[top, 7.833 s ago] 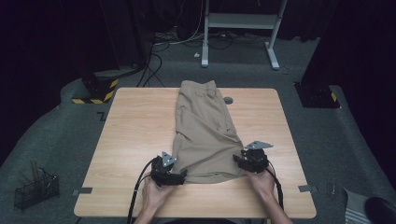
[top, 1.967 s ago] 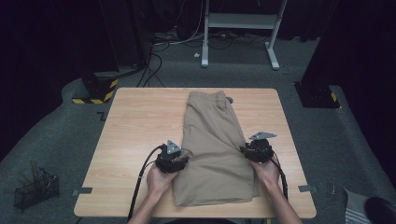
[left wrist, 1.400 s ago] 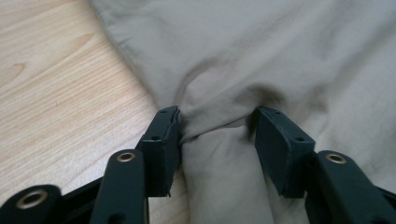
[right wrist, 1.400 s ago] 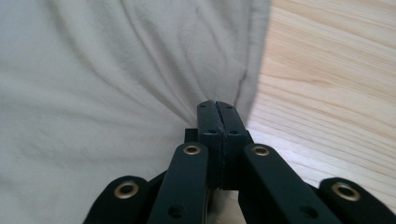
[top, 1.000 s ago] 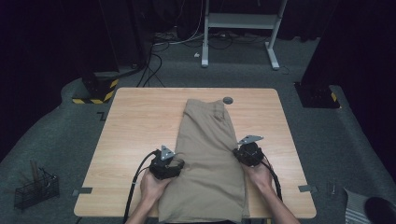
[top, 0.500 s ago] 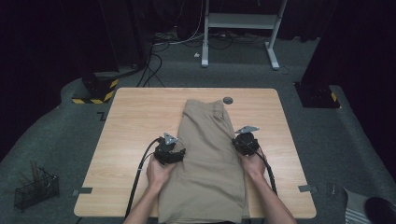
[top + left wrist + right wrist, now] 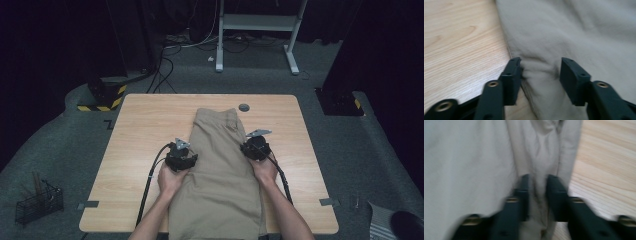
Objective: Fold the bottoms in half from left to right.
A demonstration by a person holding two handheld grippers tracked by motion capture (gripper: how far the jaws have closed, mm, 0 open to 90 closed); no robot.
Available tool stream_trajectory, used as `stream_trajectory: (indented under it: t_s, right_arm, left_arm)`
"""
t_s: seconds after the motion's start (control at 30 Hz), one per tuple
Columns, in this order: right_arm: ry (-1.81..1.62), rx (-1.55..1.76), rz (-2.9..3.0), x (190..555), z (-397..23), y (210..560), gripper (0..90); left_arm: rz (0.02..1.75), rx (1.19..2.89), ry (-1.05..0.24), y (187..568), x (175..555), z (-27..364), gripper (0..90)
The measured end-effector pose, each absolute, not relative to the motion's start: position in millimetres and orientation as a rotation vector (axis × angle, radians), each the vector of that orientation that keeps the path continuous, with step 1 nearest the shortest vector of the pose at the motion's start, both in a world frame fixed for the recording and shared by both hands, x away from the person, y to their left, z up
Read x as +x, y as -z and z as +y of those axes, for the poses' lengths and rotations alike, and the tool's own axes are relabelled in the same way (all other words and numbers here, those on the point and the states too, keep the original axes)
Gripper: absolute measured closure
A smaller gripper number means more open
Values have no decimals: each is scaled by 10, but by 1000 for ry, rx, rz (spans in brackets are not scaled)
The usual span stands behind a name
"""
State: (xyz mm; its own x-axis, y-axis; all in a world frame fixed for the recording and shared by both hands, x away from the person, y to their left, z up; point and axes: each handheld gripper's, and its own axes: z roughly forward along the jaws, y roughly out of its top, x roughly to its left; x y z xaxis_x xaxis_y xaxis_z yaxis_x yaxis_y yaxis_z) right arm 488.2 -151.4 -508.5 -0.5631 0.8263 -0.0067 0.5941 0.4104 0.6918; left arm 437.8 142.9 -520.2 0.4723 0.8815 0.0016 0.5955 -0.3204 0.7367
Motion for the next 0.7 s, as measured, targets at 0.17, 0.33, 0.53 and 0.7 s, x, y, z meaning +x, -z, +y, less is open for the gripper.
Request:
stream_trajectory:
  t_s: [0.17, 0.33, 0.53, 0.7]
  right_arm:
    - [-891, 1301, 2282, 4989, -1683, 5126, 900]
    - [-929, 1292, 2250, 4861, -1719, 5026, 682]
    - [-1004, 1159, 2356, 4287, -1622, 4870, 567]
    - [-932, 1172, 2386, 4112, -1617, 5035, 532]
  left_arm:
    - [1228, 2045, -528, 5193, 4413, 1466, 671]
    - [1228, 2036, -474, 5138, 4298, 1500, 475]
    - [1175, 2102, -466, 5075, 3942, 1518, 399]
    - [1181, 2133, -490, 5139, 3879, 1493, 392]
